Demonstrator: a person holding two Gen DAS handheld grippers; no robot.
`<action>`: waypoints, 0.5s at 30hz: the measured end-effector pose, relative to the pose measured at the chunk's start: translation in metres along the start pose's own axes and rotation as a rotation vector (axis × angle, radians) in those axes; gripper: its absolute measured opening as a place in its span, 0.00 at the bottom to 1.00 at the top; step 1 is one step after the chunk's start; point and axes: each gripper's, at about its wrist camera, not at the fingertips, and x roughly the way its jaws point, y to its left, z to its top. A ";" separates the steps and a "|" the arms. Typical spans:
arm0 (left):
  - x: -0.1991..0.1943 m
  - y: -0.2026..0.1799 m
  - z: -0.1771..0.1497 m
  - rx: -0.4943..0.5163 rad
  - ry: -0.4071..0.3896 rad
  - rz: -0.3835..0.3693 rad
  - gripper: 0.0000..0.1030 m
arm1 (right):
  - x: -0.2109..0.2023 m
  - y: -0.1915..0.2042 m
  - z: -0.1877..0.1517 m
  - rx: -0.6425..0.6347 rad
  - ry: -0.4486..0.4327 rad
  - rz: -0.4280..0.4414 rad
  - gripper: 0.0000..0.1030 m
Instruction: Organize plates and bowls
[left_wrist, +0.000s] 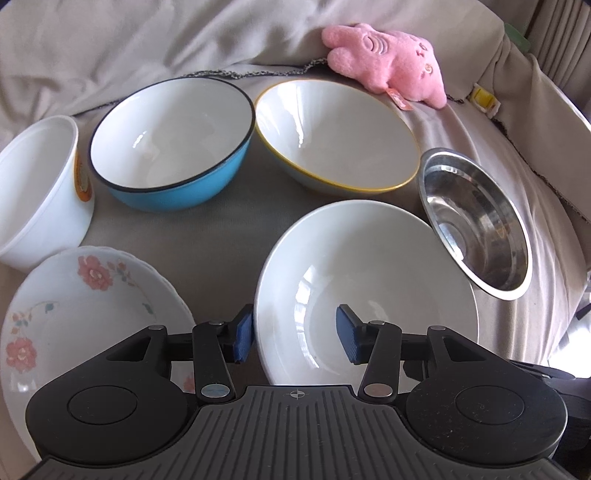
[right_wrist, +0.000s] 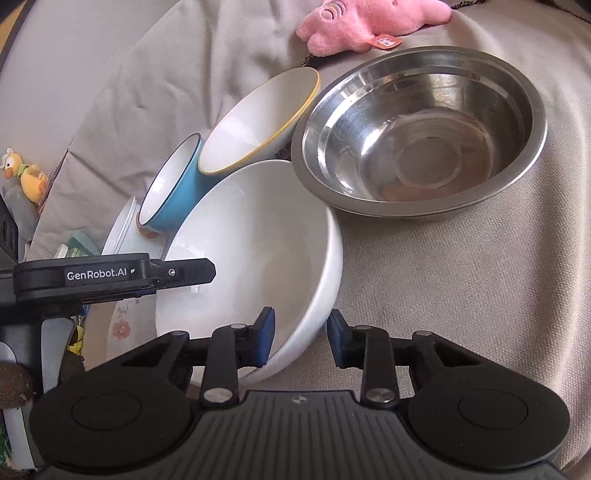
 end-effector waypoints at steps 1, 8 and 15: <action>0.000 -0.002 -0.002 0.006 0.004 -0.004 0.50 | -0.003 -0.001 -0.001 -0.007 -0.005 -0.006 0.30; 0.008 -0.008 -0.001 0.043 0.008 0.025 0.50 | -0.009 0.005 -0.005 -0.072 -0.026 -0.052 0.30; 0.028 -0.016 0.009 0.096 0.059 0.053 0.50 | -0.005 -0.002 -0.004 -0.055 -0.015 -0.018 0.30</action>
